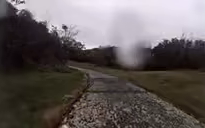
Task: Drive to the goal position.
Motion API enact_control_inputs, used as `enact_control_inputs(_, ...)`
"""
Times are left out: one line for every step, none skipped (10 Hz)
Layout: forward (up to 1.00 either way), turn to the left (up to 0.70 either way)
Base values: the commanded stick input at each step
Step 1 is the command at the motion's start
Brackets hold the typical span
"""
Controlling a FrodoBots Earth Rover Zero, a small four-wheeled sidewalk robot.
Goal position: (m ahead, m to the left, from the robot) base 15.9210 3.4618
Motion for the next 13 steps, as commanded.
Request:
enact_control_inputs(0.70, 0.00)
enact_control_inputs(0.70, 0.00)
enact_control_inputs(0.70, 0.00)
enact_control_inputs(0.70, 0.00)
enact_control_inputs(0.70, 0.00)
enact_control_inputs(0.70, 0.00)
enact_control_inputs(0.70, 0.00)
enact_control_inputs(0.70, 0.00)
enact_control_inputs(0.70, 0.00)
enact_control_inputs(0.70, 0.00)
enact_control_inputs(0.70, 0.00)
enact_control_inputs(0.70, 0.00)
enact_control_inputs(0.70, 0.00)
